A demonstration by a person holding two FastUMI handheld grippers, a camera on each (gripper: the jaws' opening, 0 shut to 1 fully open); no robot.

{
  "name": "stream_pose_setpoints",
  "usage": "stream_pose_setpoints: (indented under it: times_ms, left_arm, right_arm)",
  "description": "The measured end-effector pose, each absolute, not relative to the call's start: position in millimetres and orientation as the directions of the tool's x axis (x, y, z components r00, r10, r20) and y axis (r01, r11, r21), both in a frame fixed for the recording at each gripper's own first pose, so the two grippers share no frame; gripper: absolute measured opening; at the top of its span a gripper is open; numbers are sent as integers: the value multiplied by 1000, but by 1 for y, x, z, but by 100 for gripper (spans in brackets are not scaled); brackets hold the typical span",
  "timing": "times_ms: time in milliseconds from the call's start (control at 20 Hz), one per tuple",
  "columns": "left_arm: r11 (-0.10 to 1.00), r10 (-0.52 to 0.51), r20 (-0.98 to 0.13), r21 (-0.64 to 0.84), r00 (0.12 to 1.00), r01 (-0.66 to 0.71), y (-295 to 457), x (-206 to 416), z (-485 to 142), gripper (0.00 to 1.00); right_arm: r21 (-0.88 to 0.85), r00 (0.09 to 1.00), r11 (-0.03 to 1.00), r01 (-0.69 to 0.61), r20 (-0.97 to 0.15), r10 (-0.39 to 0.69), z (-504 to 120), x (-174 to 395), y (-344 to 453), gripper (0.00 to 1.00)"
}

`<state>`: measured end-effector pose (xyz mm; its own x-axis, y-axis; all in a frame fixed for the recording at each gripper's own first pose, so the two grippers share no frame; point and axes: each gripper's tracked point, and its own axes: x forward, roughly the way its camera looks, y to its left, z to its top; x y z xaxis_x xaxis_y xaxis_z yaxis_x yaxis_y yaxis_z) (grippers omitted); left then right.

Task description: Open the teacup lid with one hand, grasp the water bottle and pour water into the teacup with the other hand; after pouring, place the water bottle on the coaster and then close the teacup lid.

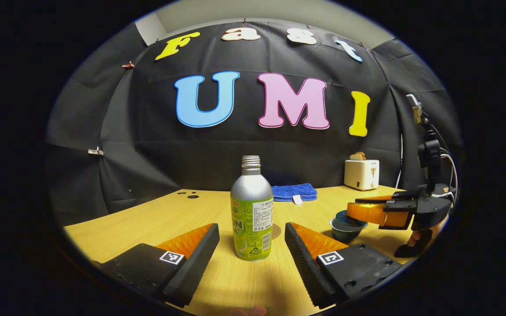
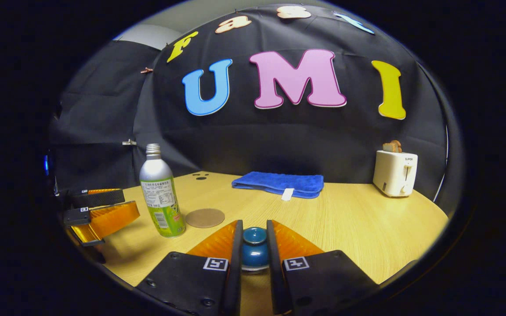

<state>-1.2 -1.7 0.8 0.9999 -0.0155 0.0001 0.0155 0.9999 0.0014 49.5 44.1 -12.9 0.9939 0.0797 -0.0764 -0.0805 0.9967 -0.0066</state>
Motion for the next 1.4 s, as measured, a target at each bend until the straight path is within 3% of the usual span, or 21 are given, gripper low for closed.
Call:
stream_pose_setpoints:
  times_ms: [150, 200, 250, 1150, 1250, 1400]
  left_arm:
    - [1000, -16, 0, 2, 1000, 16, -2, -1, 1, 95]
    - [1000, -16, 0, 2, 1000, 16, -2, -1, 0, 95]
    - [1000, -20, 0, 2, 1000, 20, -3, -1, 0, 95]
    - [999, 41, -2, 3, 999, -41, 4, 69, -1, 95]
    - [999, 47, -3, 2, 999, -47, 5, 69, -1, 83]
    - [999, 46, -6, 24, 999, -46, 5, 67, 0, 81]
  right_arm:
    - [-2, 996, 997, -74, -49, 73, -9, 42, 43, 31]
    - [-2, 997, 998, -70, -40, 70, -7, 39, 41, 36]
    - [-1, 997, 998, -66, -28, 66, -6, 35, 38, 31]
    - [-6, 1000, 1000, -4, -3, 4, 1, -13, -20, 31]
    - [-6, 1000, 1000, -4, -3, 4, 1, -13, -21, 31]
    - [-6, 1000, 1000, -4, -3, 4, 0, -13, -20, 31]
